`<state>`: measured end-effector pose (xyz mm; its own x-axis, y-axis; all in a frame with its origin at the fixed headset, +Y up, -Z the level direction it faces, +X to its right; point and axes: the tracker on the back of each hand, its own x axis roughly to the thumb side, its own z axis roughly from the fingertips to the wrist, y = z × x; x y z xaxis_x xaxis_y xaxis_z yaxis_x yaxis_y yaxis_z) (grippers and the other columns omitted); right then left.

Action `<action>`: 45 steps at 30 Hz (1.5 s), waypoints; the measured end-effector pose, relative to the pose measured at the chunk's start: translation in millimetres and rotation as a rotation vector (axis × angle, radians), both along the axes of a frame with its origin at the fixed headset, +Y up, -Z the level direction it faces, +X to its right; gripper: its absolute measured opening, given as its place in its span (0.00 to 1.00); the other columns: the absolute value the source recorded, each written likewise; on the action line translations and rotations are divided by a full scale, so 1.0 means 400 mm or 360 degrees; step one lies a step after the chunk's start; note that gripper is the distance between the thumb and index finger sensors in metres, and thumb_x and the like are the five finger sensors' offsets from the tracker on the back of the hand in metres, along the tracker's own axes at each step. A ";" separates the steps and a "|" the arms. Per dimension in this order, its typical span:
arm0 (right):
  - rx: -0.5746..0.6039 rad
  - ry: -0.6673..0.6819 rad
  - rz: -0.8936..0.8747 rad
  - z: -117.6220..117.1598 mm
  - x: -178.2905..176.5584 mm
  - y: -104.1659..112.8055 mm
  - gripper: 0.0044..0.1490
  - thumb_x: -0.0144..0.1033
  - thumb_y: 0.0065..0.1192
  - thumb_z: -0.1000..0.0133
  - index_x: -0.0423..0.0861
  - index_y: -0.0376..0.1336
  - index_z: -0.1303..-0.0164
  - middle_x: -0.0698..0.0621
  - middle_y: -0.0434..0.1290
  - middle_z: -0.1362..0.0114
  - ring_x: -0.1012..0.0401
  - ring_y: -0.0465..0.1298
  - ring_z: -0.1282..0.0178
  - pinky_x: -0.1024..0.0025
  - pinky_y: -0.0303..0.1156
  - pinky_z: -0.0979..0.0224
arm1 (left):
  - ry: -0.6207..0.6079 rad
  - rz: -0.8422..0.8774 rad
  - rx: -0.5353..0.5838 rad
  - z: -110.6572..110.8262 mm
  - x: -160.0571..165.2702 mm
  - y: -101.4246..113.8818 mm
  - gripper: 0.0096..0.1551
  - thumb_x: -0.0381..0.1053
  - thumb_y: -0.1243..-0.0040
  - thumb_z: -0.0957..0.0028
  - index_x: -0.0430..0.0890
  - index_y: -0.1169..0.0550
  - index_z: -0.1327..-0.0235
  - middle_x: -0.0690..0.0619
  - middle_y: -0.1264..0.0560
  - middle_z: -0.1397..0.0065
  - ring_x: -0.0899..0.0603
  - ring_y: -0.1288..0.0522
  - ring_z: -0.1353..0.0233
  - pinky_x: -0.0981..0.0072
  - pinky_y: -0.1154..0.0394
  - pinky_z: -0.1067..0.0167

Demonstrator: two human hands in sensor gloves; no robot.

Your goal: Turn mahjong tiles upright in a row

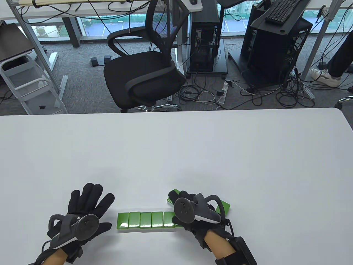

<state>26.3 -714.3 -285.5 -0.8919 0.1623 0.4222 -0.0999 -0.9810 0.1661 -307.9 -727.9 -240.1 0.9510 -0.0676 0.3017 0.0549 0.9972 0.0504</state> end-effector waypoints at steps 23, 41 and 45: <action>-0.0253 -0.0121 0.0495 -0.139 -0.133 -0.124 0.43 0.47 0.63 0.49 0.48 0.53 0.24 0.36 0.59 0.23 0.35 0.67 0.34 0.45 0.69 0.32 | -0.0004 -0.0029 -0.0012 0.001 0.004 0.005 0.55 0.77 0.47 0.67 0.73 0.58 0.29 0.65 0.72 0.18 0.46 0.69 0.12 0.35 0.63 0.17; 0.0090 0.0159 0.0405 -0.011 0.041 -0.037 0.51 0.44 0.70 0.55 0.52 0.48 0.24 0.45 0.60 0.20 0.40 0.65 0.27 0.44 0.67 0.27 | -0.0012 -0.0017 -0.0019 -0.001 0.002 0.004 0.54 0.76 0.47 0.67 0.73 0.57 0.29 0.65 0.72 0.18 0.46 0.69 0.11 0.35 0.62 0.17; 0.0021 0.0230 0.0443 0.041 0.059 -0.063 0.53 0.43 0.70 0.55 0.52 0.46 0.23 0.45 0.60 0.20 0.39 0.65 0.27 0.43 0.66 0.27 | -0.0014 -0.0020 -0.0026 0.000 0.003 0.002 0.54 0.77 0.47 0.67 0.73 0.57 0.29 0.65 0.72 0.18 0.46 0.69 0.11 0.35 0.62 0.17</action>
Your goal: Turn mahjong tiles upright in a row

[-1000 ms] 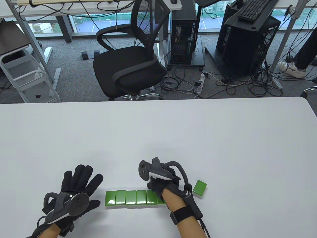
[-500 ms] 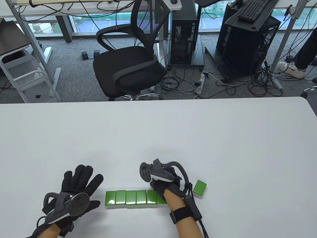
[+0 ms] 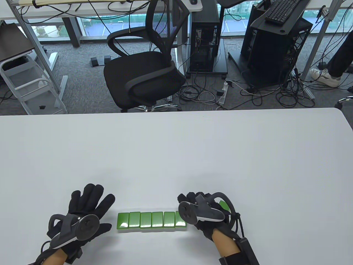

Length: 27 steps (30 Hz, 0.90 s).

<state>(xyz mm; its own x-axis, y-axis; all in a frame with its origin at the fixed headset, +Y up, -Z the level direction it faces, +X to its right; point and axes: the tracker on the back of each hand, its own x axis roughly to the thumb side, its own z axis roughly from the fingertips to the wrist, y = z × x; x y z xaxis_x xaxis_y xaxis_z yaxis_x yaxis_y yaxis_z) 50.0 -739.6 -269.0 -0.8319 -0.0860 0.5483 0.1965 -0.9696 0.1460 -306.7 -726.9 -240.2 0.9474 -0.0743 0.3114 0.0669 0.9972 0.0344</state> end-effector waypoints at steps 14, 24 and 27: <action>-0.0036 0.0080 0.0060 0.029 -0.037 -0.045 0.57 0.44 0.69 0.54 0.51 0.39 0.22 0.43 0.59 0.20 0.39 0.65 0.27 0.43 0.66 0.26 | -0.0002 -0.0003 -0.0004 0.002 0.004 -0.003 0.54 0.76 0.47 0.67 0.73 0.57 0.29 0.65 0.72 0.18 0.46 0.69 0.11 0.35 0.62 0.17; -0.0101 0.0052 -0.0010 0.021 -0.034 -0.065 0.56 0.44 0.67 0.53 0.51 0.39 0.22 0.42 0.57 0.19 0.38 0.64 0.27 0.42 0.65 0.26 | -0.0008 -0.0009 -0.0033 0.001 0.007 -0.008 0.54 0.76 0.47 0.67 0.73 0.57 0.29 0.65 0.72 0.18 0.46 0.69 0.11 0.35 0.62 0.17; -0.0115 0.0042 -0.0033 0.021 -0.030 -0.067 0.55 0.45 0.66 0.52 0.51 0.39 0.22 0.42 0.56 0.19 0.38 0.62 0.26 0.42 0.64 0.26 | -0.0013 -0.0018 -0.0047 0.001 0.008 -0.011 0.54 0.76 0.47 0.67 0.73 0.57 0.29 0.65 0.72 0.18 0.46 0.69 0.11 0.35 0.62 0.17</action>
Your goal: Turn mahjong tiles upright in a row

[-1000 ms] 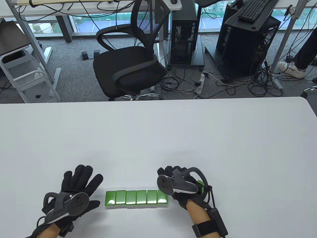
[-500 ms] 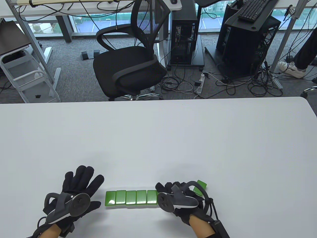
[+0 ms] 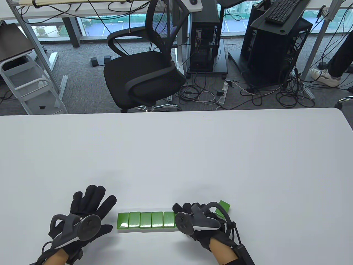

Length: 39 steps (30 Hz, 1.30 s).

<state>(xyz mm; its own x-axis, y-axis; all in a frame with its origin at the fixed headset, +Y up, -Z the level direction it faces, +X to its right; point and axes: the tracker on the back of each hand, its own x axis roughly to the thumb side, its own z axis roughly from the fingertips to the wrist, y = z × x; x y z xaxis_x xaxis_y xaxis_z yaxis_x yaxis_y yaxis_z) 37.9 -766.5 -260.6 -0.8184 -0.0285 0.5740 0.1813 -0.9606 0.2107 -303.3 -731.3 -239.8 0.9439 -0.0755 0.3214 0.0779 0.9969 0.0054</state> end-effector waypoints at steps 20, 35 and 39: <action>-0.0139 -0.0612 0.0106 -0.051 0.243 0.026 0.57 0.51 0.65 0.52 0.58 0.34 0.22 0.39 0.36 0.15 0.33 0.46 0.21 0.35 0.53 0.21 | -0.0002 0.0002 0.0000 -0.001 0.000 -0.001 0.54 0.76 0.47 0.67 0.73 0.57 0.29 0.65 0.72 0.18 0.46 0.69 0.11 0.35 0.62 0.17; -0.0204 -0.0635 -0.0082 -0.073 0.252 -0.019 0.51 0.48 0.62 0.50 0.56 0.40 0.22 0.40 0.45 0.15 0.33 0.50 0.23 0.38 0.57 0.22 | 0.0006 -0.0006 -0.0028 -0.003 0.000 -0.006 0.55 0.77 0.47 0.68 0.73 0.57 0.29 0.65 0.72 0.18 0.46 0.69 0.11 0.35 0.62 0.17; -0.0120 -0.0620 -0.0125 -0.070 0.254 -0.020 0.47 0.45 0.61 0.49 0.54 0.44 0.22 0.39 0.48 0.16 0.33 0.52 0.24 0.39 0.59 0.23 | 0.0015 -0.0007 -0.0035 -0.002 -0.001 -0.005 0.54 0.77 0.47 0.67 0.73 0.57 0.29 0.65 0.72 0.18 0.46 0.69 0.11 0.36 0.62 0.17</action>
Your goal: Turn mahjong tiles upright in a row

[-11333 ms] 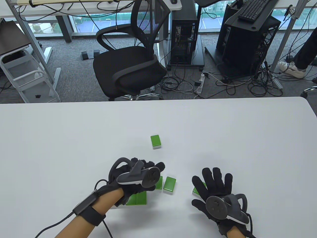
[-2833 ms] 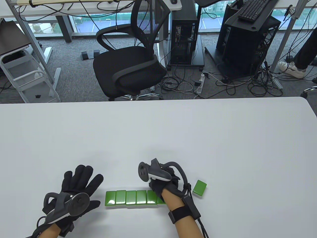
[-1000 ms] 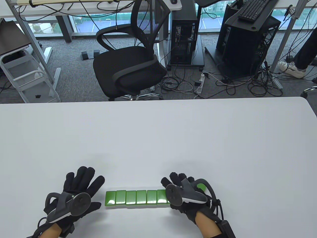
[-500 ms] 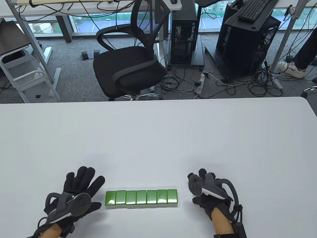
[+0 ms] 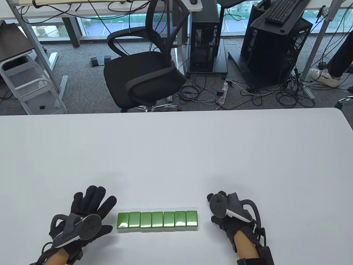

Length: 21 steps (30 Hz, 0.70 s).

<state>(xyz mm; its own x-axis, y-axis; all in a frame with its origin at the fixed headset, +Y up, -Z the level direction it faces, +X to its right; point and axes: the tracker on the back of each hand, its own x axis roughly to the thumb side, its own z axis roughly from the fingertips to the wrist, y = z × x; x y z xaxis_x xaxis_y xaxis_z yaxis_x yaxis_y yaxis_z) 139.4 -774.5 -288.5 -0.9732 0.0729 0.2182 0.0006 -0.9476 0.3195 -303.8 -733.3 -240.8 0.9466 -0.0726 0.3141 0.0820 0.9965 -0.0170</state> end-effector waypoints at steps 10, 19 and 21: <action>0.0110 0.0097 -0.0059 0.012 -0.014 0.014 0.48 0.41 0.66 0.51 0.52 0.47 0.23 0.39 0.57 0.19 0.35 0.60 0.26 0.41 0.64 0.26 | 0.0006 -0.0010 -0.0022 -0.002 0.001 -0.003 0.54 0.77 0.47 0.67 0.73 0.57 0.29 0.65 0.71 0.18 0.46 0.69 0.12 0.36 0.62 0.17; 0.0055 0.0349 -0.0190 0.043 -0.093 0.048 0.53 0.41 0.69 0.53 0.55 0.43 0.22 0.43 0.58 0.18 0.37 0.60 0.24 0.39 0.62 0.25 | -0.0013 -0.0025 -0.0035 -0.002 0.006 -0.006 0.54 0.77 0.47 0.67 0.73 0.57 0.29 0.65 0.71 0.18 0.46 0.69 0.11 0.36 0.62 0.17; 0.0046 0.0392 -0.0178 0.050 -0.107 0.046 0.53 0.41 0.69 0.53 0.55 0.43 0.22 0.44 0.57 0.18 0.38 0.60 0.23 0.40 0.61 0.24 | -0.0014 -0.0028 -0.0039 -0.003 0.007 -0.008 0.54 0.77 0.47 0.67 0.73 0.57 0.29 0.65 0.71 0.18 0.46 0.69 0.11 0.35 0.62 0.17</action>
<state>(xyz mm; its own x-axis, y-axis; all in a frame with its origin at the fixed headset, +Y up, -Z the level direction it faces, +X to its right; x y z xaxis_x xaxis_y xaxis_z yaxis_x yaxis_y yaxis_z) 96.7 -756.2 -268.7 -0.8768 0.1669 0.4510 -0.0299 -0.9549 0.2953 -301.1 -736.4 -241.8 0.9424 -0.0813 0.3244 0.0997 0.9942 -0.0405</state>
